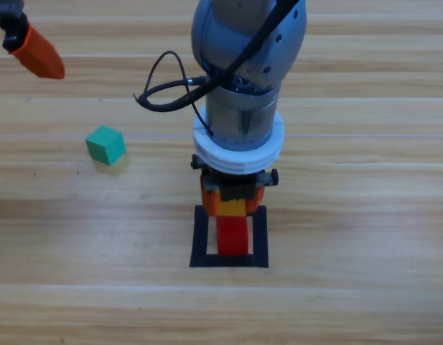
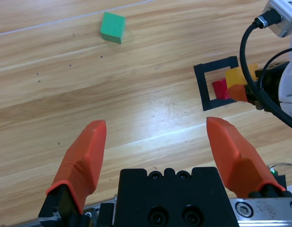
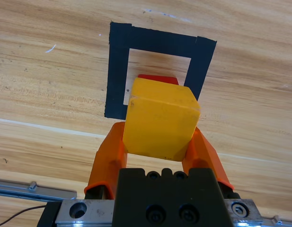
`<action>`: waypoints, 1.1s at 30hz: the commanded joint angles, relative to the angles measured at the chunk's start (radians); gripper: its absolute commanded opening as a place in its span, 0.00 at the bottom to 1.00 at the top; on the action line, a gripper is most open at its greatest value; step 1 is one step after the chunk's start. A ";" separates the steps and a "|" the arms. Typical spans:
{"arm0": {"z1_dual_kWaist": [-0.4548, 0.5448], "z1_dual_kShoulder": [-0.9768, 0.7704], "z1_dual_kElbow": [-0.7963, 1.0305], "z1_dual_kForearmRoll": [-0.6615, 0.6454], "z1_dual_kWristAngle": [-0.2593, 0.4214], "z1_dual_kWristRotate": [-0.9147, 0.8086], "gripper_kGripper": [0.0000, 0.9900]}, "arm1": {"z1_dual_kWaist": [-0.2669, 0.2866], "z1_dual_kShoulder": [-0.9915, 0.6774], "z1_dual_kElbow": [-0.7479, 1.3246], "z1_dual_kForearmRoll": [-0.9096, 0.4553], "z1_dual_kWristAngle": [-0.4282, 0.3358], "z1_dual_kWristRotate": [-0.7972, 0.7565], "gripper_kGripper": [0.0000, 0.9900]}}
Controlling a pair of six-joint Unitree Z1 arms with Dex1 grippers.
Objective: Stack the blocks in the rectangular block: red at the bottom, yellow in the middle, green on top
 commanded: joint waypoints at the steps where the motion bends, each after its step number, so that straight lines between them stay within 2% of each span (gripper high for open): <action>1: 0.022 -0.020 0.041 -0.020 -0.005 0.010 0.93 | 0.031 0.055 0.003 0.033 -0.020 0.018 0.07; 8: 0.072 0.000 0.035 -0.026 -0.014 0.045 0.97 | 0.039 0.055 0.006 0.038 -0.019 0.026 0.07; 23: 0.074 0.004 0.130 -0.117 -0.043 0.046 0.99 | 0.049 0.065 0.017 0.038 -0.020 0.042 0.07; 33: 0.086 0.026 0.148 -0.138 -0.037 0.060 0.98 | 0.048 0.084 0.009 0.038 -0.030 0.042 0.07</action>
